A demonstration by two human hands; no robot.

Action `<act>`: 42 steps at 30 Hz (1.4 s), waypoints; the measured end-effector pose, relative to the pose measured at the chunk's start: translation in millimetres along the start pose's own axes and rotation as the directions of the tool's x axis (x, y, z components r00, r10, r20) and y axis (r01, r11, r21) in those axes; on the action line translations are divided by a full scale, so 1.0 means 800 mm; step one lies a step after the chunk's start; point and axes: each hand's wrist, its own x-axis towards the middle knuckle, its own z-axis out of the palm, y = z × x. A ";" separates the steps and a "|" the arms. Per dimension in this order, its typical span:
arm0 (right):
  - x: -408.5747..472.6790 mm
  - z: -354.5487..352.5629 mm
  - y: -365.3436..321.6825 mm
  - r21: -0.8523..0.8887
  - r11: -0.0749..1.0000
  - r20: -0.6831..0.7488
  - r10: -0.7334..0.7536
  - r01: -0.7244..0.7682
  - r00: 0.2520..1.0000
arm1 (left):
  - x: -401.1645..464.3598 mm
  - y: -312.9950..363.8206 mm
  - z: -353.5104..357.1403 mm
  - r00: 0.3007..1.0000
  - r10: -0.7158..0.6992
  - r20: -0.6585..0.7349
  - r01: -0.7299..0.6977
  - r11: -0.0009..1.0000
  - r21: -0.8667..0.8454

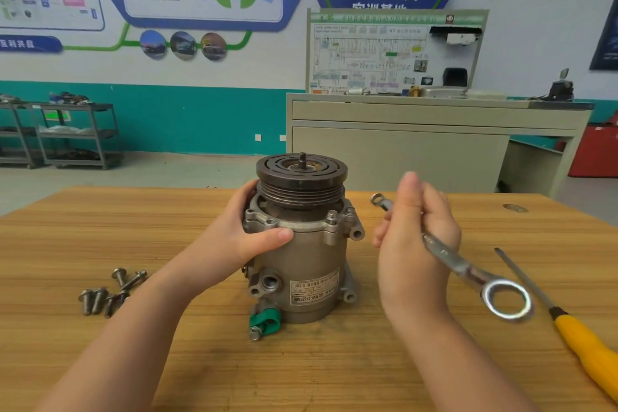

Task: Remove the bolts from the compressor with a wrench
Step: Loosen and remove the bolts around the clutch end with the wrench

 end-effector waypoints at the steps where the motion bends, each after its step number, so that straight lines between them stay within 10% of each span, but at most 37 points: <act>1: 0.004 -0.002 0.001 0.006 0.996 -0.008 0.088 -0.088 0.996 | 0.000 0.000 0.000 1.000 -0.002 -0.002 0.002 1.000 0.003; 5: 0.029 -0.014 0.002 -0.056 0.951 -0.035 0.303 -0.304 0.952 | 0.000 -0.001 0.000 1.000 -0.009 -0.006 0.009 1.000 0.011; 9: 0.048 -0.022 -0.006 0.294 0.805 0.075 0.517 -0.515 0.853 | 0.000 -0.003 -0.001 1.000 0.008 -0.003 -0.008 1.000 0.005; 14: 0.038 -0.017 -0.010 0.403 0.725 0.257 0.495 -0.558 0.830 | 0.002 -0.005 -0.002 1.000 -0.018 -0.017 0.018 1.000 0.003; 25: 0.012 -0.011 -0.029 -0.058 0.997 0.191 -0.030 0.042 0.981 | -0.007 -0.007 0.010 0.997 -0.015 -0.069 0.015 1.000 0.009; 33: -0.010 0.033 -0.075 -0.611 0.623 0.447 -0.238 0.489 0.862 | -0.007 -0.007 0.010 0.998 0.023 -0.051 -0.023 1.000 -0.008; 39: -0.012 -0.004 -0.047 -0.141 0.977 0.119 0.175 -0.158 0.977 | -0.008 -0.004 0.010 0.998 -0.003 -0.055 0.001 0.999 -0.034; 42: 0.016 -0.016 -0.026 0.266 0.727 0.218 0.594 -0.633 0.774 | -0.008 -0.004 0.009 0.998 0.007 -0.055 -0.008 1.000 -0.020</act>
